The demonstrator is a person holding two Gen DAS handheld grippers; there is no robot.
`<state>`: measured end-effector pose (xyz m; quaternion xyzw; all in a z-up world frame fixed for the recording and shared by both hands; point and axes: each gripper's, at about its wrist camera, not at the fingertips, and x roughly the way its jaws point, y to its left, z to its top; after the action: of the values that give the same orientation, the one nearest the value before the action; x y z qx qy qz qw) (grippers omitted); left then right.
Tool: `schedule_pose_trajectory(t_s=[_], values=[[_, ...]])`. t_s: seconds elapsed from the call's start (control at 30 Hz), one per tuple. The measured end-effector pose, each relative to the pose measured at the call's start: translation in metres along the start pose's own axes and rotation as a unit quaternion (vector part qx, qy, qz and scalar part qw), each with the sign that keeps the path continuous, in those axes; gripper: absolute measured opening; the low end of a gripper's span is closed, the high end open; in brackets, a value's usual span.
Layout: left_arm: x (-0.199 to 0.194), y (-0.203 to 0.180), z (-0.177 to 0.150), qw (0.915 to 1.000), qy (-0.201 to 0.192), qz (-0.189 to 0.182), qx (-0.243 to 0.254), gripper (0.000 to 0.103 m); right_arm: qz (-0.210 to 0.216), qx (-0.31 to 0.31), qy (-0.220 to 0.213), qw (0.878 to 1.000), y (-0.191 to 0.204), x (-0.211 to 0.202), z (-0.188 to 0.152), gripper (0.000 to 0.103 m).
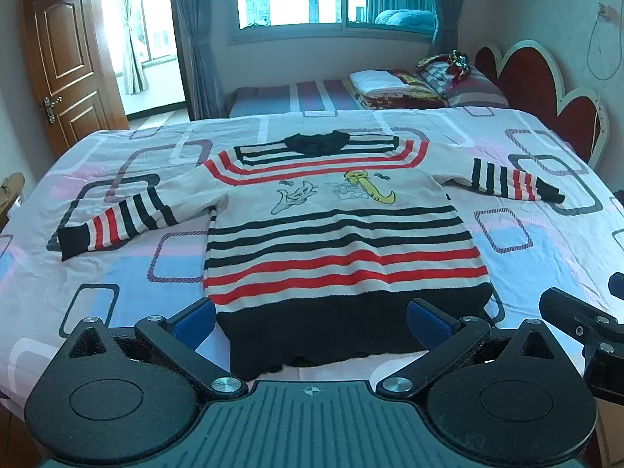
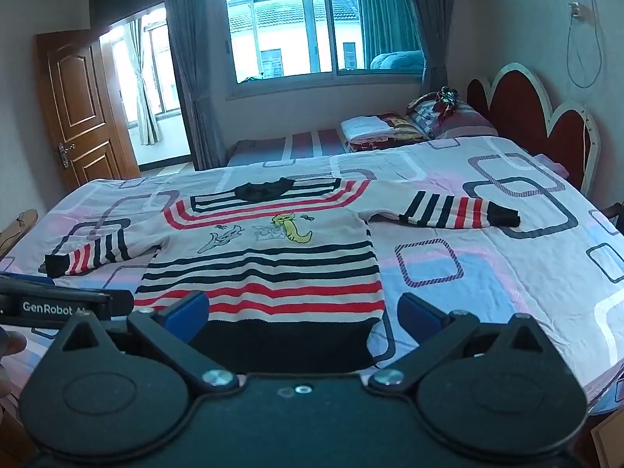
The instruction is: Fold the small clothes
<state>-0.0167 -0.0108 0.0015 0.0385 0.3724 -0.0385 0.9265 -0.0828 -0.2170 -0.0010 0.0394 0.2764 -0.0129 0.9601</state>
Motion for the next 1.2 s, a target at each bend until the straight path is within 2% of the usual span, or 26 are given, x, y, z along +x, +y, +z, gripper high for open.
schedule_pose_trajectory(t_s=[1.2], values=[[0.014, 0.006, 0.000, 0.9999, 0.011, 0.002, -0.011, 0.103, 0.005, -0.005, 0.012, 1.000, 0.006, 0.009, 0.001, 0.102]])
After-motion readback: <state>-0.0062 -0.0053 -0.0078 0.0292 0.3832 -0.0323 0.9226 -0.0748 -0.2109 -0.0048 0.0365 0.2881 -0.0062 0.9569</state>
